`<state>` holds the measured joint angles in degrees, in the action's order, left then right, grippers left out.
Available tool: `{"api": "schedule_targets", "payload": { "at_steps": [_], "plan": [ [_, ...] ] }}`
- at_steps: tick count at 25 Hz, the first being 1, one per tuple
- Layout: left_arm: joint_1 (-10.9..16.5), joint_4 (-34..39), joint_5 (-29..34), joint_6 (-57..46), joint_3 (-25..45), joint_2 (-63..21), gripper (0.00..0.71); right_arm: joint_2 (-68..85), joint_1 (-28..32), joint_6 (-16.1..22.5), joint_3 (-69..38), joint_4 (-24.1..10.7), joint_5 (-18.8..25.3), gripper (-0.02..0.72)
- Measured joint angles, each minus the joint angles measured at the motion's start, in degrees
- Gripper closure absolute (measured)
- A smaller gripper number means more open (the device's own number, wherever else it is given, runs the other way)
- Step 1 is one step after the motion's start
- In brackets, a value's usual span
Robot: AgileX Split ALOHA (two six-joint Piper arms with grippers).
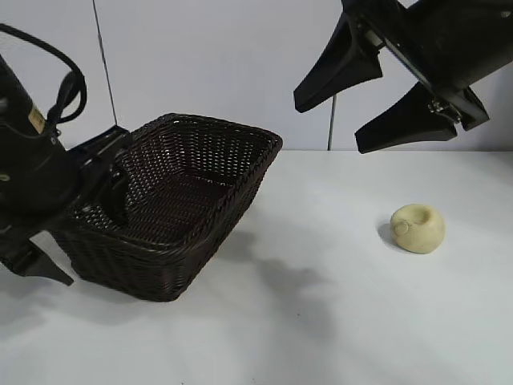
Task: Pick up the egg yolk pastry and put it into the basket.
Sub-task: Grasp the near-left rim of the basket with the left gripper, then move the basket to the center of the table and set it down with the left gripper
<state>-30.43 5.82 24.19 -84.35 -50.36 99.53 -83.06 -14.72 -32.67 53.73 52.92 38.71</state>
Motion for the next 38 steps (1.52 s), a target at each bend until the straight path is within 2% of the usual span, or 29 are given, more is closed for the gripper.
{"api": "schedule_targets", "payload": {
  "at_steps": [8, 10, 15, 20, 26, 30, 34, 38],
  "plan": [
    [0.0, -0.22, -0.04, -0.81, 0.0, 0.0, 0.576, 0.0, 0.0, 0.0, 0.0, 0.0, 0.0, 0.125],
    [0.0, -0.07, 0.02, -1.05, -0.07, 0.0, 0.613, 0.0, 0.0, 0.0, 0.0, 0.0, 0.0, 0.125],
    [0.78, -0.06, 2.1, -0.54, -0.45, 0.0, 0.613, 0.0, 0.0, 0.0, 0.0, -0.02, 0.05, 0.125],
    [1.94, -0.88, 7.48, 2.36, -4.06, 0.0, 0.613, 0.0, 0.0, 0.0, 0.0, -0.35, 0.05, 0.125],
    [2.18, -8.07, 10.82, 13.07, -9.63, 0.14, 0.613, 0.0, 0.0, 0.0, 0.0, -2.07, 0.05, 0.125],
    [2.71, -9.5, 12.94, 21.73, -12.59, 0.36, 0.613, 0.0, 0.0, 0.04, 0.0, -2.2, 0.05, 0.125],
    [6.48, -13.47, 15.45, 34.94, -14.48, 0.36, 0.613, 0.0, 0.0, 0.06, 0.0, -2.2, 0.05, 0.125],
    [12.23, -23.97, 17.36, 54.45, -14.89, 0.56, 0.613, 0.0, 0.0, 0.26, 0.0, -2.2, 0.05, 0.125]
  ]
}}
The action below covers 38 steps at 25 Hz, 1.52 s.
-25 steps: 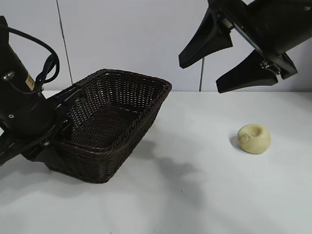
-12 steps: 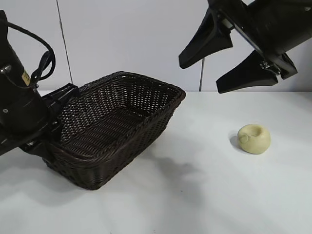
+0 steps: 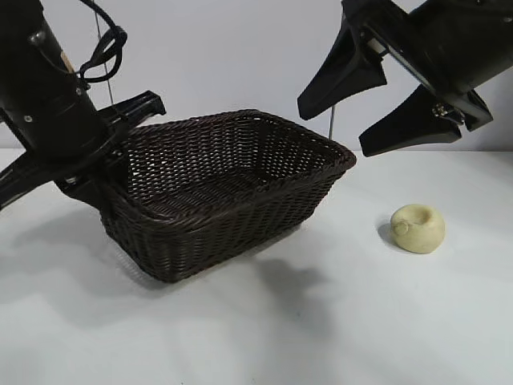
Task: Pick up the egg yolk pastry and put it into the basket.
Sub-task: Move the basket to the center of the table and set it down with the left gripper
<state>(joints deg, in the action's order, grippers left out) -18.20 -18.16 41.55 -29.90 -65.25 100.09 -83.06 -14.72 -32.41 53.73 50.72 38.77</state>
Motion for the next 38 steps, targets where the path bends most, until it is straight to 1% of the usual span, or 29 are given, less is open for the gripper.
{"api": "schedule_targets", "payload": {
  "at_steps": [3, 5, 8, 11, 15, 26, 32, 38],
  "plan": [
    [4.31, -7.06, 3.66, 15.46, -0.89, 0.8, 0.613, 0.0, 0.0, 0.75, 0.0, -0.07, 0.0, 0.125],
    [6.45, -9.27, 7.67, 23.98, -2.99, 2.45, 0.613, 0.0, 0.0, 0.95, 0.0, -0.06, 0.0, 0.125],
    [7.14, -9.87, 13.32, 33.22, -7.49, 5.84, 0.613, 0.0, 0.0, 1.07, 0.0, -0.14, 0.0, 0.125],
    [7.14, -9.87, 17.39, 38.81, -12.25, 8.88, 0.613, 0.0, 0.0, 1.12, 0.0, -0.19, 0.05, 0.125],
    [7.14, -10.08, 17.78, 41.3, -14.79, 10.46, 0.613, 0.0, 0.0, 1.12, 0.0, -0.19, 0.29, 0.125],
    [7.14, -9.13, 13.99, 42.04, -14.8, 11.66, 0.613, 0.0, 0.0, 1.12, 0.0, -0.19, 0.34, 0.125],
    [7.14, -9.65, 13.69, 42.33, -14.8, 16.04, 0.613, 0.0, 0.0, 1.12, 0.0, -0.19, 0.34, 0.125],
    [7.14, -9.89, 13.53, 43.05, -14.8, 16.79, 0.613, 0.0, 0.0, 1.12, 0.0, -0.19, 0.34, 0.125]
  ]
}}
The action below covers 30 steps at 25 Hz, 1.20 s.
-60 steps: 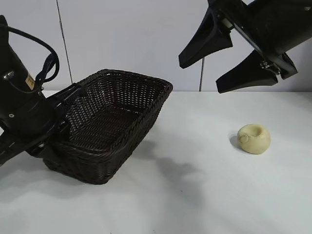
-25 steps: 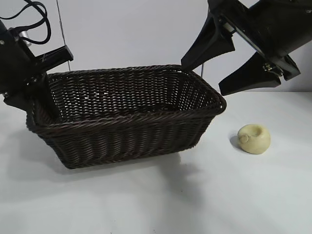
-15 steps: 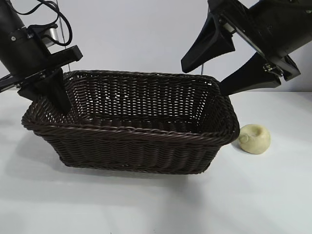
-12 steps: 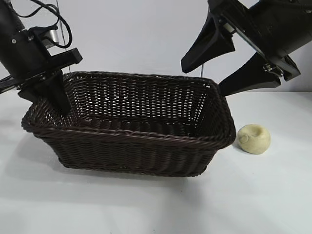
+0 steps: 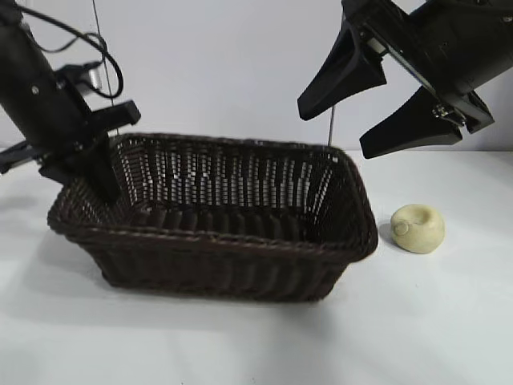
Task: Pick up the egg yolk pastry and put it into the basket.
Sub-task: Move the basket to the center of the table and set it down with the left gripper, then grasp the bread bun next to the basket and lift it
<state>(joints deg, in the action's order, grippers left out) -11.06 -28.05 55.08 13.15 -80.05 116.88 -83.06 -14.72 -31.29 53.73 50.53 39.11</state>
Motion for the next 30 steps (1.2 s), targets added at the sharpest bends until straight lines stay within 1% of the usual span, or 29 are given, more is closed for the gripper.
{"api": "schedule_targets", "payload": {
  "at_steps": [1, 3, 4, 6, 7, 8, 9, 10, 13, 17, 21, 24, 26, 28, 30],
  "plan": [
    [0.0, 0.0, 0.0, 0.0, 0.0, 0.0, 0.602, 0.0, 0.0, 0.0, 0.0, 0.0, 0.0, 0.125],
    [0.0, -0.22, 0.19, 0.11, 0.0, 0.0, 0.531, 0.0, 0.0, 0.0, 0.0, 0.0, 0.0, 0.125],
    [0.0, -0.47, 0.25, 0.11, 0.0, 0.0, 0.464, 0.0, 0.0, 0.0, 0.0, 0.0, 0.0, 0.125],
    [0.0, -0.69, 0.7, 0.18, -0.36, -0.06, 0.308, 0.0, 0.0, 0.0, 0.0, 0.0, 0.0, 0.125],
    [0.0, -0.76, 1.21, 0.21, -0.74, -0.18, 0.247, 0.0, 0.0, 0.01, 0.0, 0.0, 0.0, 0.125],
    [0.0, -0.76, 1.93, 0.21, -1.38, -0.36, 0.19, 0.0, 0.0, 0.14, 0.0, 0.0, 0.0, 0.125],
    [0.0, -0.76, 3.05, 0.21, -2.14, -0.7, 0.152, 0.0, 0.0, 0.2, 0.0, 0.0, 0.0, 0.125],
    [0.0, -0.7, 4.29, 0.21, -3.0, -1.24, 0.132, 0.0, 0.0, 0.19, 0.0, 0.0, 0.0, 0.125],
    [0.0, 0.51, 7.07, 0.21, -5.08, -3.82, 0.101, 0.0, 0.0, 0.25, 0.0, 0.0, 0.0, 0.125],
    [0.0, 4.61, 9.4, -0.69, -7.45, -8.4, 0.093, 0.0, 0.0, 0.42, 0.0, 0.0, 0.0, 0.125],
    [0.0, 11.52, 11.21, -2.72, -8.76, -9.66, 0.093, 0.0, 0.0, 0.42, 0.0, 0.0, 0.0, 0.125],
    [0.24, 17.7, 11.24, -5.43, -8.76, -9.3, 0.091, 0.0, 0.0, 0.42, 0.0, 0.0, 0.0, 0.125],
    [1.12, 21.55, 10.99, -7.27, -8.76, -9.1, 0.091, 0.0, 0.0, 0.42, 0.0, 0.0, 0.0, 0.125],
    [2.8, 24.05, 10.88, -8.43, -8.82, -8.77, 0.089, 0.0, 0.0, 0.46, 0.0, -0.01, 0.0, 0.125],
    [5.06, 25.63, 10.71, -9.06, -8.82, -8.65, 0.089, 0.0, 0.0, 0.46, 0.0, -0.06, 0.0, 0.125]
  ]
}}
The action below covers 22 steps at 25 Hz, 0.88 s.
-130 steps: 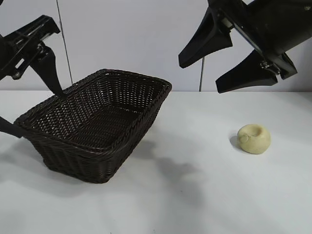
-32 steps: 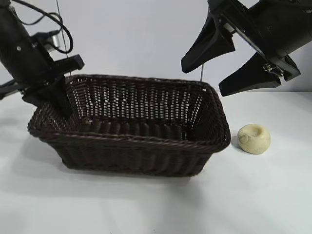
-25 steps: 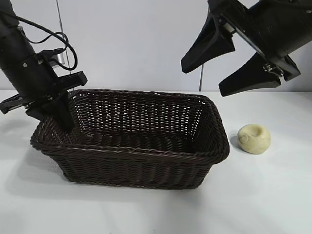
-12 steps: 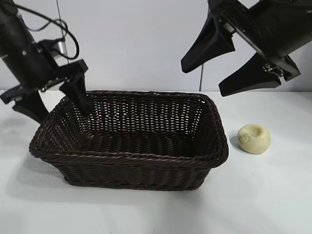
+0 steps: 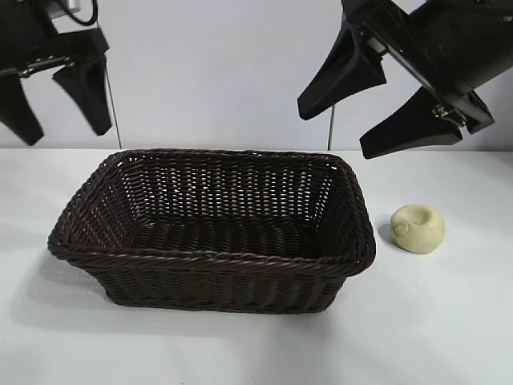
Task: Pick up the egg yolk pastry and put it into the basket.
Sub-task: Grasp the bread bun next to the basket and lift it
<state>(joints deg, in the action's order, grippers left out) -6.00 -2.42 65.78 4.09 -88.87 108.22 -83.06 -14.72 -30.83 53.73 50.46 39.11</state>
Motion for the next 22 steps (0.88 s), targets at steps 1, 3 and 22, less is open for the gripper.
{"api": "schedule_targets", "payload": {
  "at_steps": [1, 3, 22],
  "plan": [
    [1.1, 0.69, -0.07, -0.11, 0.0, 0.0, 0.088, 0.0, 0.0, 0.0, 0.0, 0.0, 0.0, 0.125],
    [2.92, 2.42, -0.12, -0.23, 0.0, 0.0, 0.088, 0.0, 0.0, 0.15, 0.0, 0.0, 0.0, 0.125],
    [5.68, 4.21, 4.39, -0.64, 7.97, -14.4, 0.1, 0.0, 0.0, 0.41, 0.0, -0.19, 0.16, 0.125]
  ]
}}
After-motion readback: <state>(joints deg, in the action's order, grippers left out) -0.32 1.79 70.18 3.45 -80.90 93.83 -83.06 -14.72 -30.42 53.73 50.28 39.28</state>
